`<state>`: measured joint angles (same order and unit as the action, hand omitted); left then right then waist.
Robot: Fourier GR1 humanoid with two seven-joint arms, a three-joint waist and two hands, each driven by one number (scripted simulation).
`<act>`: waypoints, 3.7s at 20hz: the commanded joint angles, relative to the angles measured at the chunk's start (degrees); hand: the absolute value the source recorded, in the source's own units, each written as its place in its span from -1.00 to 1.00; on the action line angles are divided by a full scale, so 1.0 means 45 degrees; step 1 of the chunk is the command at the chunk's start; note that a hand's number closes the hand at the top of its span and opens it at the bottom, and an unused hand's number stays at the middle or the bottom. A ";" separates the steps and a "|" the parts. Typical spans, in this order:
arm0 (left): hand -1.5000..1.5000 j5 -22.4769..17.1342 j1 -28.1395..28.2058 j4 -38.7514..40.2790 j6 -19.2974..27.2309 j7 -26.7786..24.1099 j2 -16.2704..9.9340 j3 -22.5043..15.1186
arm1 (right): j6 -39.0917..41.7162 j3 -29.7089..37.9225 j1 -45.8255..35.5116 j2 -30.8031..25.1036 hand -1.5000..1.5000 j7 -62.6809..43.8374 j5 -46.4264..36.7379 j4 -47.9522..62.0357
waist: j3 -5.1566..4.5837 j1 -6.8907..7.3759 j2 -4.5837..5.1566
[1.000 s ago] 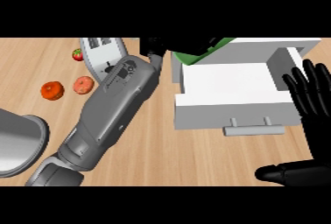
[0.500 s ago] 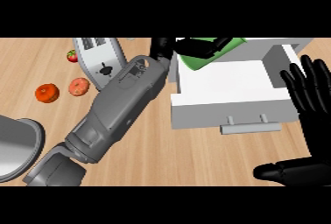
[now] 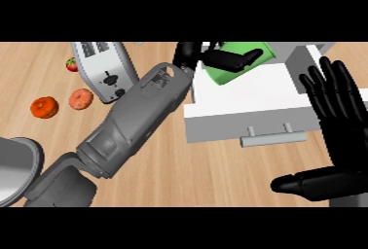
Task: Pick up the cup, place it into the drawer and close the drawer
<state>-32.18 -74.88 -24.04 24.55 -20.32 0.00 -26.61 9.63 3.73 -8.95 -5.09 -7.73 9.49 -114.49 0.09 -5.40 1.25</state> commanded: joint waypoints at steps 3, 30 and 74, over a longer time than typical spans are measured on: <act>-1.00 -0.0194 -0.0019 0.0128 0.0893 0.0479 0.0000 -0.1785 | 0.0077 -0.0204 -0.0224 0.0092 -1.00 0.0178 -0.0068 0.0338 | 0.0008 -0.0215 0.0021; -1.00 -0.2975 0.2395 -0.3395 -0.0991 -0.1459 -0.1709 0.0536 | 0.2425 0.0168 0.1064 -0.1862 1.00 -0.0245 0.0485 -0.1321 | -0.0032 0.1344 -0.0315; -1.00 -0.3076 1.4977 -1.2829 -0.5807 -0.0474 -0.6715 0.4663 | -0.1582 -0.2982 -0.4280 -0.1366 -1.00 0.5943 -1.2589 1.3712 | -0.0016 0.1369 -0.0235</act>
<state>-47.09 -8.42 -83.47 1.52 -21.61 -31.08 -7.60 4.57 -11.62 -22.76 -12.89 15.54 -46.11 -63.68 0.02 0.80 0.15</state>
